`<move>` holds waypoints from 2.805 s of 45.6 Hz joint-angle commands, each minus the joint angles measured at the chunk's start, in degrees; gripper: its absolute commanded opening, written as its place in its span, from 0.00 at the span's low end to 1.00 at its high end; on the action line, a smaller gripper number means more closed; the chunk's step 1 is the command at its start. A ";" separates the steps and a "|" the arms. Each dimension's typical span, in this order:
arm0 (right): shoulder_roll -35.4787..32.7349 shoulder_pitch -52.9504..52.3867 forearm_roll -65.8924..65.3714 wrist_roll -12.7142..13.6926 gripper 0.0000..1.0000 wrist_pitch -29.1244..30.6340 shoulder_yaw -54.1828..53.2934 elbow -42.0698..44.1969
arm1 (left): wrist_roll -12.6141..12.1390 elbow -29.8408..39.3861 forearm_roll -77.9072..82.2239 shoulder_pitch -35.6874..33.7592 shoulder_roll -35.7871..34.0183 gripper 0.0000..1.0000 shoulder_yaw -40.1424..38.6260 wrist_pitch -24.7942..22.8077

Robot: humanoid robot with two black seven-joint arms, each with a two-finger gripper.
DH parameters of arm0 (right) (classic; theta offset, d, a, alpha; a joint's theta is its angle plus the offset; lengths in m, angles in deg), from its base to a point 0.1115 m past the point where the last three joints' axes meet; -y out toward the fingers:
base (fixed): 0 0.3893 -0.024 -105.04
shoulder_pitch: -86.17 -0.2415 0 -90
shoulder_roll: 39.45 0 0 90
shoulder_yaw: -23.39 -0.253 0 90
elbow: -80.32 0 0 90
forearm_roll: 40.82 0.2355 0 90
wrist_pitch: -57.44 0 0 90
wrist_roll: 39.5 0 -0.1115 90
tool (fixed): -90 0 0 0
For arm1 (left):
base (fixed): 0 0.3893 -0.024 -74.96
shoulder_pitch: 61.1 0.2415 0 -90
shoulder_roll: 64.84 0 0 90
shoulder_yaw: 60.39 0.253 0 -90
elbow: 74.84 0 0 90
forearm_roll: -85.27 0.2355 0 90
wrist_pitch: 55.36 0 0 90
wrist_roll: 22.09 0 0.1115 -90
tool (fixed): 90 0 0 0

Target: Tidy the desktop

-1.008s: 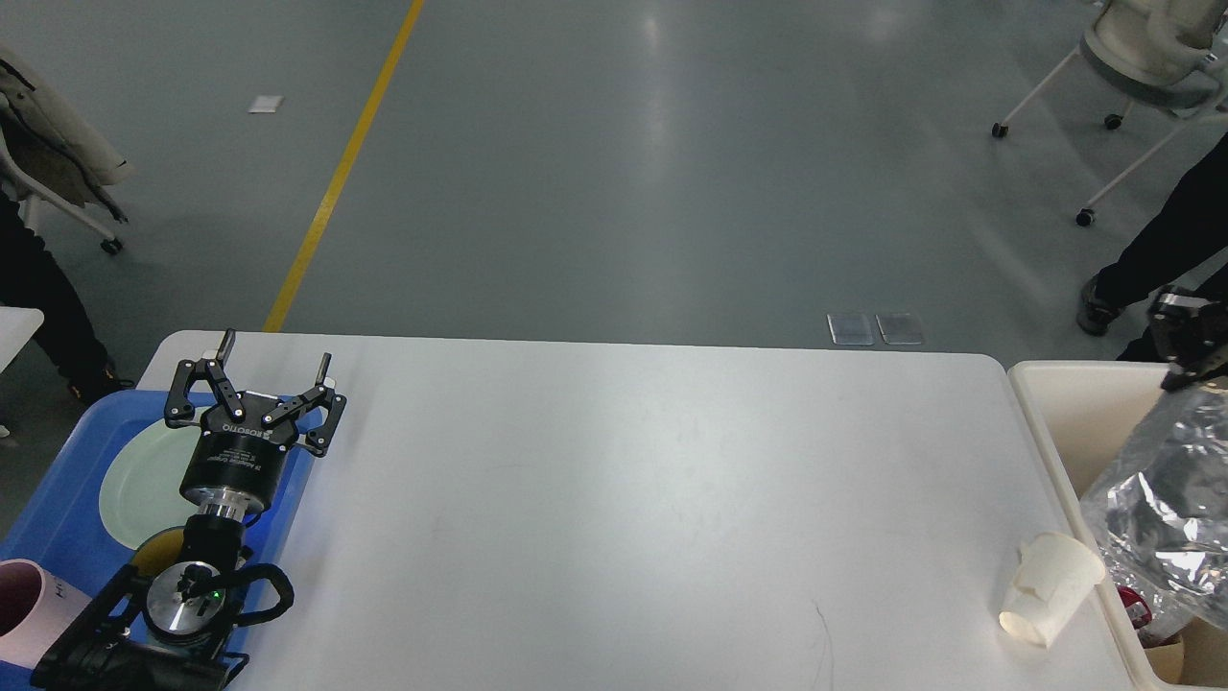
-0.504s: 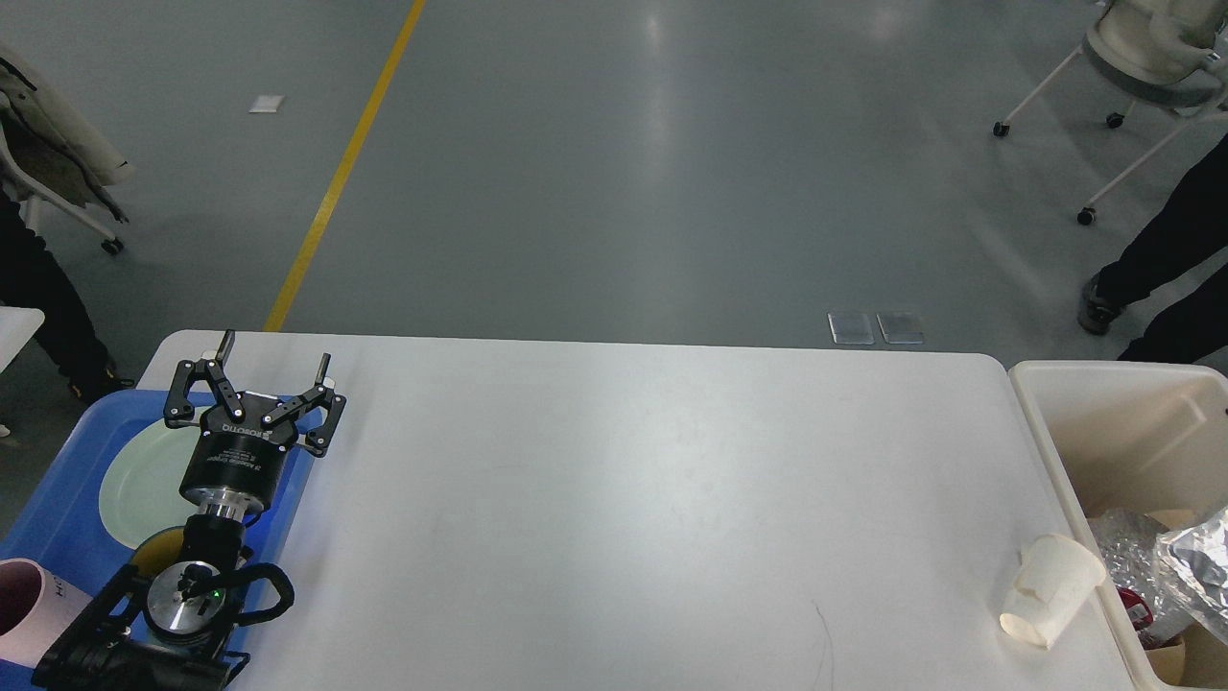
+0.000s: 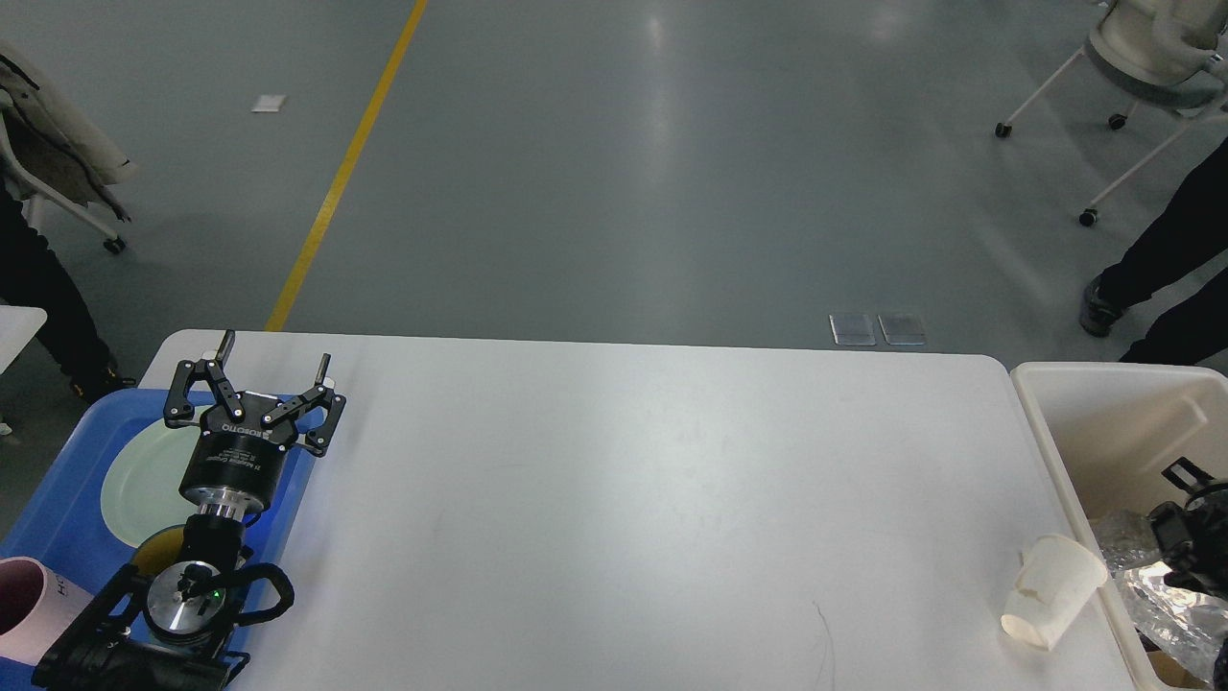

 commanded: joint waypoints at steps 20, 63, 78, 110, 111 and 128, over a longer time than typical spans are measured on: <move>3.56 4.84 0.02 0.09 0.12 -1.70 0.16 0.02 | 0.00 0.00 0.00 0.00 -0.03 0.97 0.00 0.00; -10.94 -45.67 -7.19 0.88 1.00 20.69 22.12 -47.86 | 0.00 0.00 0.00 -0.09 0.06 0.97 0.00 0.00; -4.79 -84.97 -6.84 0.97 1.00 39.33 33.73 -74.33 | 0.00 0.00 0.09 -0.09 -0.03 0.97 0.00 0.00; -6.28 -112.24 -6.92 0.97 1.00 51.03 34.88 -101.59 | 0.00 0.00 0.00 -0.09 -0.03 0.97 0.00 0.00; -6.81 -111.71 -7.10 0.97 1.00 50.86 34.88 -101.41 | 0.00 0.00 0.00 -0.09 -0.03 0.97 0.00 0.00; -16.92 -85.19 -9.30 0.97 1.00 28.90 34.97 -94.30 | 0.00 0.00 0.00 0.00 -0.03 0.97 0.00 0.00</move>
